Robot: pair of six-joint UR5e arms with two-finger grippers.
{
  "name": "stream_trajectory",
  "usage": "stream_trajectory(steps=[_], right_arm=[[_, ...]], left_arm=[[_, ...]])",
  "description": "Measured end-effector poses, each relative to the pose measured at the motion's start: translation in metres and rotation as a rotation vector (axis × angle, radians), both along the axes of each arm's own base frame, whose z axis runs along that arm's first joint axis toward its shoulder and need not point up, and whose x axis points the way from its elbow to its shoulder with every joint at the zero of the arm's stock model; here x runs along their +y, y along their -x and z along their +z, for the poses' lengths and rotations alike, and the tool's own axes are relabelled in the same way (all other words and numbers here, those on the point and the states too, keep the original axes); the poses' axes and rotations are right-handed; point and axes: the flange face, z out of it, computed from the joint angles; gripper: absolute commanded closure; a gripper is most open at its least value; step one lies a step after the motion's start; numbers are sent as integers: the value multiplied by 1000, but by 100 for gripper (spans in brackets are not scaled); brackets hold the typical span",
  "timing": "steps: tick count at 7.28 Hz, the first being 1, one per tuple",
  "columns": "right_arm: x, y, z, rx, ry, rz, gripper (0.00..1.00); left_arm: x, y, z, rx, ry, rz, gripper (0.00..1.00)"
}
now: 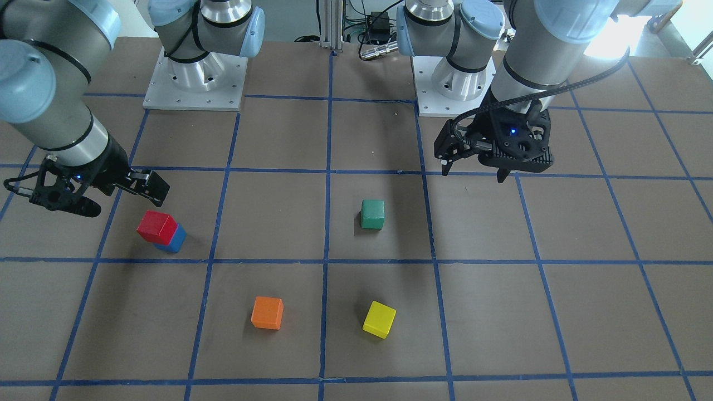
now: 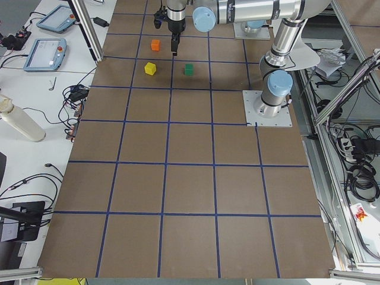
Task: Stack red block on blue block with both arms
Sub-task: 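Open the right gripper and lift it away from the stack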
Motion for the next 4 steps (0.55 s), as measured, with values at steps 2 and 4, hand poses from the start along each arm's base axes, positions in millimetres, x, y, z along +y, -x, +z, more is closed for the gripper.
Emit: stream_trajectory(steps=[2,4], right_arm=[[17,-49,62,1,35,81,0],[37,-86,95,-35,91,129,0]], left_arm=[[1,0,4,-4,10,-1,0],[2,0,9,-5,21,-1,0]])
